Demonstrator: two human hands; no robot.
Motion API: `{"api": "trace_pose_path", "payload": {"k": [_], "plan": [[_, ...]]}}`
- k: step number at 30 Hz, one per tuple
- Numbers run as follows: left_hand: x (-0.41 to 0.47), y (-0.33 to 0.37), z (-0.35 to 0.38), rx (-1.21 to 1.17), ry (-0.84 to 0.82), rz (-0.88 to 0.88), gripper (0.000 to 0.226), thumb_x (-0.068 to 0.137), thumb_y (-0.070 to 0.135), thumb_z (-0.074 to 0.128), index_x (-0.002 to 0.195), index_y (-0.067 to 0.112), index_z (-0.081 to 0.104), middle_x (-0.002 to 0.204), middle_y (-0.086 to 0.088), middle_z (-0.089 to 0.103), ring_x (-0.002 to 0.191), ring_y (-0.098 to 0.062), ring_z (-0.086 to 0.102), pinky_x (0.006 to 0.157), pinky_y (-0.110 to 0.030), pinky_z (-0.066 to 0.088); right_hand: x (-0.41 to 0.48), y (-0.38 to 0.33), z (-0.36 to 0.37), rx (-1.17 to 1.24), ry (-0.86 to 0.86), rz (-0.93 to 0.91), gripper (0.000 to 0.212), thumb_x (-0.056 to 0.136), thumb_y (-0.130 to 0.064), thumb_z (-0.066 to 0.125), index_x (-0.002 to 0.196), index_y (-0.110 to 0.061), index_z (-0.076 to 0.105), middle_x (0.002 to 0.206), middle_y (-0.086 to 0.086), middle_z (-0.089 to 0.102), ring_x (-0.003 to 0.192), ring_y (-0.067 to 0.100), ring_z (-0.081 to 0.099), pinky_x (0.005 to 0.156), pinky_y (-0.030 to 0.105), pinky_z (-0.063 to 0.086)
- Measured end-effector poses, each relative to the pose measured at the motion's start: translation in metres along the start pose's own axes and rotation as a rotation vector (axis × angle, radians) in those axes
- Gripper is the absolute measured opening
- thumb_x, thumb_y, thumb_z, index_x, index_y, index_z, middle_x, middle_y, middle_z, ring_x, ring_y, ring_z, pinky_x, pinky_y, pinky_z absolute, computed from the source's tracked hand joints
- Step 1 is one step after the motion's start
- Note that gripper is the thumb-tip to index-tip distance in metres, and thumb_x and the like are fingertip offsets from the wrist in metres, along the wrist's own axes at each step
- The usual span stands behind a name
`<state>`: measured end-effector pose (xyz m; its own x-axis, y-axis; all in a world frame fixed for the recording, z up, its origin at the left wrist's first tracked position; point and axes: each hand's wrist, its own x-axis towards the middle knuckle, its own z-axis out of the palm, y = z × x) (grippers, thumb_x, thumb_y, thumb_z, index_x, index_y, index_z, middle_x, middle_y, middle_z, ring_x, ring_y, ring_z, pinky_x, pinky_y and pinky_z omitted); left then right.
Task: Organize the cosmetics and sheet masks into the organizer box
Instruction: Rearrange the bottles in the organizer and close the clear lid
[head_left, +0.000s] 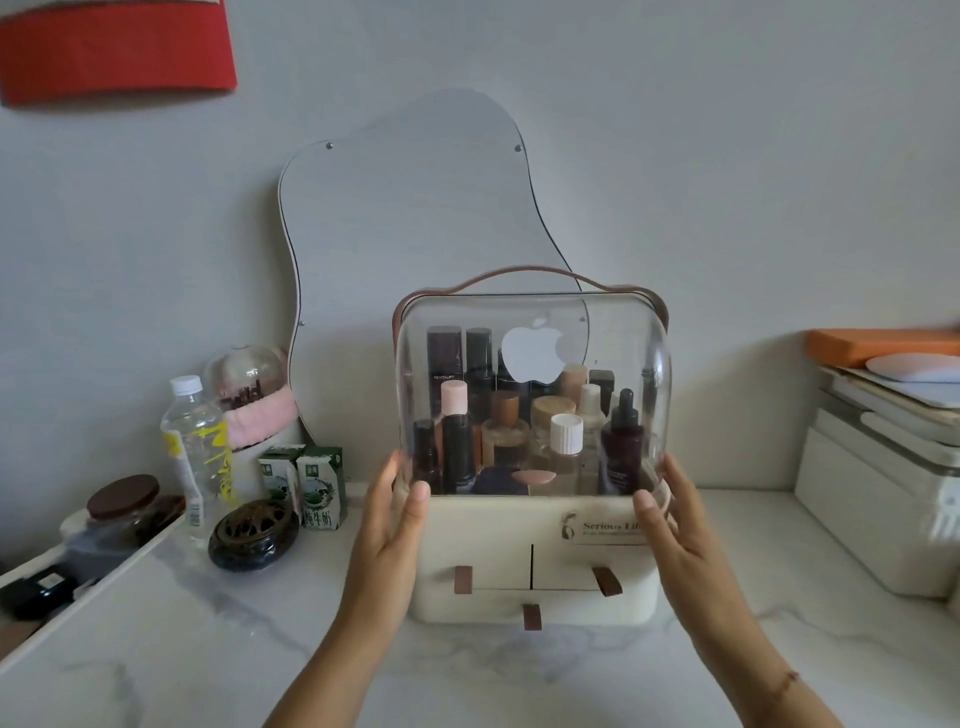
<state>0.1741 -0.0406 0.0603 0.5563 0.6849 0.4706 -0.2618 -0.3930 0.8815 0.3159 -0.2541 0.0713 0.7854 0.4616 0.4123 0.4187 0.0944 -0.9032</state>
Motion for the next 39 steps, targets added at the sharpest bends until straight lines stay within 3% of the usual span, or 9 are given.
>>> {"api": "trace_pose_path", "payload": {"k": [3,6,12,20,23,27,30,36,39], "plan": [[0.005,-0.012,0.0,-0.066,-0.006,-0.111,0.099,0.059,0.081,0.056,0.144,0.04,0.025,0.14,0.031,0.033,0.111,0.032,0.031,0.095,-0.01,0.026,0.003,0.009,-0.001,0.041,-0.045,0.064,0.072,0.076,-0.058,0.051,0.141,-0.048,0.021,0.14,-0.019,0.043,0.115,-0.011,0.046,0.094,0.019,0.04],[0.004,-0.027,-0.001,-0.153,-0.107,-0.219,0.096,0.054,0.079,0.065,0.136,0.039,0.038,0.133,0.013,0.056,0.114,0.004,0.055,0.096,-0.023,0.041,0.007,0.019,-0.006,0.099,-0.099,0.142,0.086,0.076,-0.053,0.059,0.146,-0.038,0.012,0.137,-0.014,0.049,0.123,0.005,0.049,0.106,0.034,0.037],[-0.003,-0.049,0.004,-0.245,-0.1,-0.289,0.092,0.046,0.076,0.073,0.125,0.036,0.049,0.117,0.008,0.068,0.109,-0.011,0.063,0.096,-0.04,0.048,0.002,0.03,-0.01,0.148,-0.182,0.203,0.056,0.077,-0.045,0.063,0.128,-0.036,0.044,0.119,-0.009,0.065,0.11,0.009,0.06,0.098,0.038,0.046],[-0.015,-0.05,0.024,-0.309,-0.203,-0.294,0.096,0.048,0.069,0.079,0.13,0.034,0.044,0.119,0.007,0.067,0.11,-0.011,0.063,0.088,-0.03,0.048,-0.003,0.033,-0.028,0.2,-0.112,0.216,0.054,0.077,-0.03,0.066,0.126,-0.021,0.046,0.105,0.017,0.066,0.075,0.026,0.061,0.076,0.044,0.05],[-0.023,-0.043,0.052,-0.318,-0.286,-0.255,0.095,0.055,0.063,0.079,0.136,0.033,0.038,0.125,0.007,0.064,0.115,-0.012,0.06,0.087,-0.025,0.051,-0.007,0.038,-0.06,0.207,-0.052,0.206,0.051,0.074,-0.024,0.064,0.123,-0.022,0.049,0.107,0.015,0.069,0.092,0.031,0.064,0.089,0.053,0.049],[-0.033,-0.033,0.101,-0.369,-0.419,-0.22,0.086,0.068,0.045,0.079,0.14,0.038,0.032,0.132,0.009,0.059,0.12,-0.01,0.056,0.087,-0.018,0.048,-0.01,0.046,-0.112,0.203,-0.01,0.196,0.049,0.076,-0.022,0.061,0.124,-0.025,0.05,0.102,0.007,0.069,0.083,0.014,0.065,0.064,0.032,0.055],[-0.036,-0.031,0.137,-0.403,-0.469,-0.242,0.092,0.068,0.034,0.082,0.142,0.04,0.026,0.13,0.007,0.061,0.118,-0.013,0.058,0.088,-0.023,0.05,-0.007,0.051,-0.146,0.203,0.047,0.217,0.048,0.076,-0.024,0.061,0.122,-0.019,0.05,0.096,0.009,0.068,0.076,0.019,0.061,0.054,0.03,0.053],[-0.031,-0.033,0.19,-0.343,-0.488,-0.23,0.1,0.067,0.022,0.081,0.143,0.041,0.019,0.122,0.015,0.064,0.112,-0.007,0.061,0.084,-0.019,0.05,0.002,0.057,-0.182,0.189,0.15,0.276,0.042,0.077,-0.036,0.062,0.114,-0.018,0.057,0.105,0.015,0.069,0.09,0.027,0.064,0.08,0.044,0.053],[-0.026,-0.034,0.207,-0.329,-0.467,-0.207,0.096,0.068,0.017,0.08,0.142,0.041,0.023,0.119,0.02,0.064,0.109,-0.003,0.061,0.082,-0.016,0.049,0.003,0.063,-0.182,0.126,0.278,0.311,0.037,0.079,-0.034,0.063,0.11,-0.013,0.06,0.095,0.005,0.072,0.088,0.018,0.066,0.071,0.027,0.05]]}}
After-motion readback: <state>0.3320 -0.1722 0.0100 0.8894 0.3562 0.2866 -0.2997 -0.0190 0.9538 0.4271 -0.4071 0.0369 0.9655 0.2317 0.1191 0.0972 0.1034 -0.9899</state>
